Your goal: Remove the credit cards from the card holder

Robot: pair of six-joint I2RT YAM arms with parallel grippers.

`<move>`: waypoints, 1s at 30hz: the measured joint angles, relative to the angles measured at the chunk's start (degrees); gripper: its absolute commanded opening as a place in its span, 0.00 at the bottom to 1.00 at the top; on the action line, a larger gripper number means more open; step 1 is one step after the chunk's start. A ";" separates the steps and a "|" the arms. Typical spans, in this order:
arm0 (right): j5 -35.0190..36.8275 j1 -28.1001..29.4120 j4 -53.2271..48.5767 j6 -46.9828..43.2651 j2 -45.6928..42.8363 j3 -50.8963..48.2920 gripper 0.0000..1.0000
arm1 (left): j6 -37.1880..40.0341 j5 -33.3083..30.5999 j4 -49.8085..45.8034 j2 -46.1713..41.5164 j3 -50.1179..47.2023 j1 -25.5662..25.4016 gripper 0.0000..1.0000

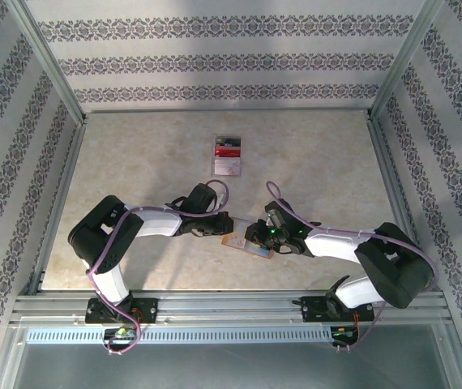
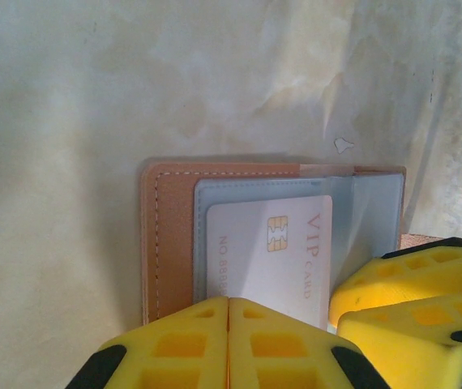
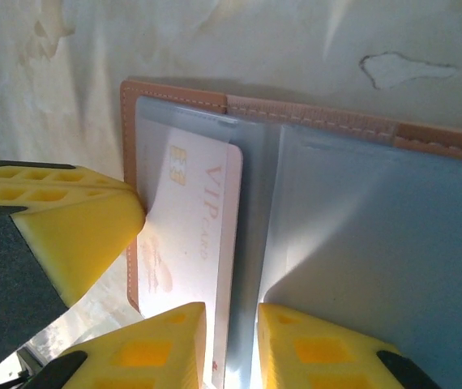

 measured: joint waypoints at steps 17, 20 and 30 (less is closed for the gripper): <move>-1.16 0.00 7.21 3.21 2.32 -1.90 0.20 | 0.00 -0.02 0.00 0.00 0.02 0.00 0.08; -1.31 0.00 8.00 3.65 2.56 -2.08 0.18 | 0.00 -0.02 0.00 0.00 0.02 0.00 0.08; -1.31 -0.02 8.94 3.89 2.67 -2.54 0.10 | 0.00 -0.02 0.00 0.00 0.02 0.00 0.08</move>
